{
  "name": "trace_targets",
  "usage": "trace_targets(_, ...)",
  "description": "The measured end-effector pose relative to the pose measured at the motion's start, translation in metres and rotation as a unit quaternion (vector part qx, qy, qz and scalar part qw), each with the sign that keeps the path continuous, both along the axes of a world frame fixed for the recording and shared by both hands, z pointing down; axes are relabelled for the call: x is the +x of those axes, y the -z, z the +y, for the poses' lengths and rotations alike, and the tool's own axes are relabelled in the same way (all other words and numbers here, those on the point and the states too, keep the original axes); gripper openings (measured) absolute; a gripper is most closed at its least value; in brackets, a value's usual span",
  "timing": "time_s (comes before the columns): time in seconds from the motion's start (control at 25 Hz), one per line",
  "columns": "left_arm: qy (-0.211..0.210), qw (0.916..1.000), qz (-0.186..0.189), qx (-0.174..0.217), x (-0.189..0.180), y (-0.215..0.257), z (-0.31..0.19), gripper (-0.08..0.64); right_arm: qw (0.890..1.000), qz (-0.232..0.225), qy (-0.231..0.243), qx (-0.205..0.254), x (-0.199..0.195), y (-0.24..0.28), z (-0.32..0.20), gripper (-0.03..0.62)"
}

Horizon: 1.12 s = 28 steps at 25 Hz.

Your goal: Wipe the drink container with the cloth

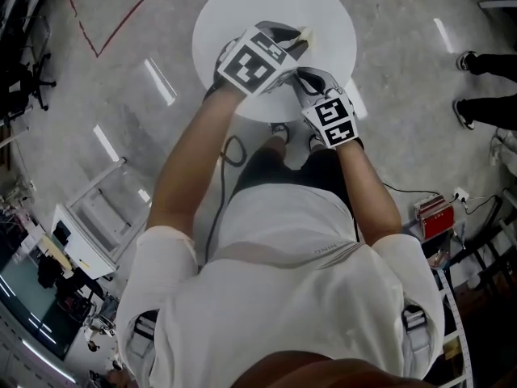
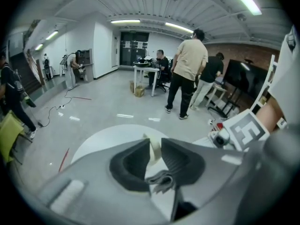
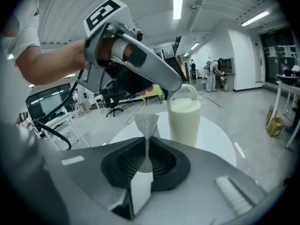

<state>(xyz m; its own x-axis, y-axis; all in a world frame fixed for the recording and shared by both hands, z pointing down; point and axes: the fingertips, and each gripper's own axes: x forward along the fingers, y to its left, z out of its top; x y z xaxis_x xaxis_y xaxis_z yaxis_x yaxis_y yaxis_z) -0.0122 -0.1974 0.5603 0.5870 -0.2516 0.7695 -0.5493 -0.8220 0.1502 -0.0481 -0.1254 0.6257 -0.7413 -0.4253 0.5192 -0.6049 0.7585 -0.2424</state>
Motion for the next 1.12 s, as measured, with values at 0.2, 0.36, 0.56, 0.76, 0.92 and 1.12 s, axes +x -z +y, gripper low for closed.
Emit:
trace_targets(0.2, 0.003, 0.9999, 0.007, -0.008, 0.002, 0.001, -0.001, 0.070, 0.996, -0.060, -0.049, -0.046, -0.002, -0.003, -0.016, 0.025)
trace_targets(0.36, 0.003, 0.9999, 0.008, -0.011, 0.004, 0.001, -0.002, 0.069, 0.988, -0.103, -0.092, -0.074, -0.003, -0.006, -0.029, 0.025)
trace_targets(0.56, 0.005, 0.9999, 0.011, -0.010, 0.010, 0.001, -0.003, 0.067, 0.960, -0.178, -0.154, -0.152, 0.005, -0.017, -0.039, 0.025)
trace_targets(0.76, 0.008, 0.9998, 0.013, -0.014, 0.009, -0.003, -0.005, 0.066, 0.922, -0.218, -0.217, -0.237, 0.011, -0.050, -0.044, 0.025)
trace_targets(0.92, 0.012, 0.9997, 0.015, -0.016, 0.007, -0.002, -0.007, 0.063, 0.904, -0.207, -0.251, -0.279, 0.018, -0.076, -0.048, 0.025)
trace_targets(1.12, 0.017, 0.9996, 0.014, -0.017, 0.002, -0.002, -0.007, 0.063, 0.891, -0.193, -0.273, -0.306, 0.025, -0.098, -0.048, 0.025)
